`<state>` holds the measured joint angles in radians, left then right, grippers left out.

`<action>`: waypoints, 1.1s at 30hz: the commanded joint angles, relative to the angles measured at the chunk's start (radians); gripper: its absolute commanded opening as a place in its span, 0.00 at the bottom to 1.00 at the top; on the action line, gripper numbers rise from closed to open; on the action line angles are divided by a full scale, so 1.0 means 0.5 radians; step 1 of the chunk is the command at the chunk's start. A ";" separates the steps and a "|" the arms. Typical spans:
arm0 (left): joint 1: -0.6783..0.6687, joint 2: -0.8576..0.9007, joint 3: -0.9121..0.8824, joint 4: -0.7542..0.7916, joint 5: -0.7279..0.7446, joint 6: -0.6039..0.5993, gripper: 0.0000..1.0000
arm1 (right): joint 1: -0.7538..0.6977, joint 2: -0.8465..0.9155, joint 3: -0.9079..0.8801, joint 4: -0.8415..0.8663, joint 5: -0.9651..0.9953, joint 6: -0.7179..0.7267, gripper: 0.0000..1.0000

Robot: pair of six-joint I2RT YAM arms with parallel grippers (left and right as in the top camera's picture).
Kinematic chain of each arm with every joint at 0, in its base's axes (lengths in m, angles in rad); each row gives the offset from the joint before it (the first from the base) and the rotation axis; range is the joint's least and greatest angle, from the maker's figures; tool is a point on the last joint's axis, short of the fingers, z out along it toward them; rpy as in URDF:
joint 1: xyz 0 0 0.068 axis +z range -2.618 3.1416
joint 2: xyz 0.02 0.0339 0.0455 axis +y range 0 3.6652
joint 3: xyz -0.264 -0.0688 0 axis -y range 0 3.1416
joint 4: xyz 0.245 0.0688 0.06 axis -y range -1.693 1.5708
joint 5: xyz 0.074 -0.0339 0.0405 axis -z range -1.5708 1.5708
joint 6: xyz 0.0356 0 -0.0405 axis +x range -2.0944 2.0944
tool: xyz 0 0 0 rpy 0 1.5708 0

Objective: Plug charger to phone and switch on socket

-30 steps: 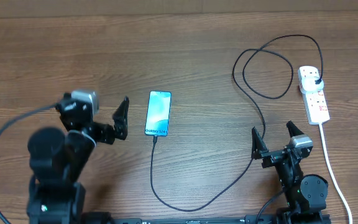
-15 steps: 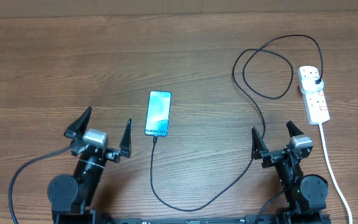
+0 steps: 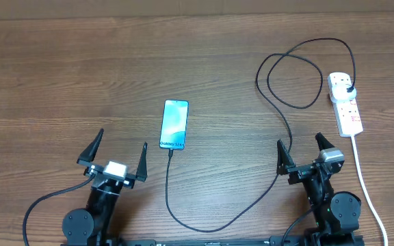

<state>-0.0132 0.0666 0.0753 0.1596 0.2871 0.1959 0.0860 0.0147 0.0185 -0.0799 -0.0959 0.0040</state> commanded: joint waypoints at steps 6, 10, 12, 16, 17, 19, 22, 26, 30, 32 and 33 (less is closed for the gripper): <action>0.000 -0.127 -0.142 -0.067 -0.014 0.089 1.00 | 0.009 -0.024 -0.021 0.007 0.025 -0.004 1.00; -0.001 -0.127 -0.142 -0.240 -0.021 0.121 1.00 | 0.009 -0.024 -0.021 0.007 0.025 -0.004 1.00; 0.000 -0.127 -0.142 -0.368 -0.022 0.126 1.00 | 0.009 -0.024 -0.021 0.007 0.025 -0.004 1.00; -0.001 -0.127 -0.141 -0.425 -0.031 0.118 1.00 | 0.009 -0.024 -0.021 0.006 0.025 -0.004 1.00; -0.001 -0.127 -0.141 -0.422 -0.033 0.118 1.00 | 0.009 -0.024 -0.021 0.006 0.025 -0.004 1.00; -0.001 -0.127 -0.141 -0.423 -0.033 0.118 1.00 | 0.009 -0.024 -0.021 0.006 0.025 -0.004 1.00; -0.001 -0.127 -0.141 -0.423 -0.033 0.118 1.00 | 0.009 -0.024 -0.021 0.006 0.025 -0.004 1.00; 0.018 -0.127 -0.141 -0.423 -0.034 0.119 1.00 | 0.009 -0.024 -0.021 0.006 0.025 -0.004 1.00; 0.018 -0.126 -0.141 -0.423 -0.034 0.118 1.00 | 0.009 -0.024 -0.021 0.007 0.025 -0.004 1.00; 0.018 -0.126 -0.141 -0.423 -0.034 0.118 1.00 | 0.009 -0.024 -0.021 0.006 0.025 -0.004 1.00; 0.018 -0.126 -0.141 -0.423 -0.034 0.118 1.00 | 0.009 -0.024 -0.021 0.006 0.025 -0.004 1.00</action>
<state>-0.0124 0.0132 0.0086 -0.0525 0.2790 0.2401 0.0856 0.0147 0.0185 -0.0807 -0.0959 0.0036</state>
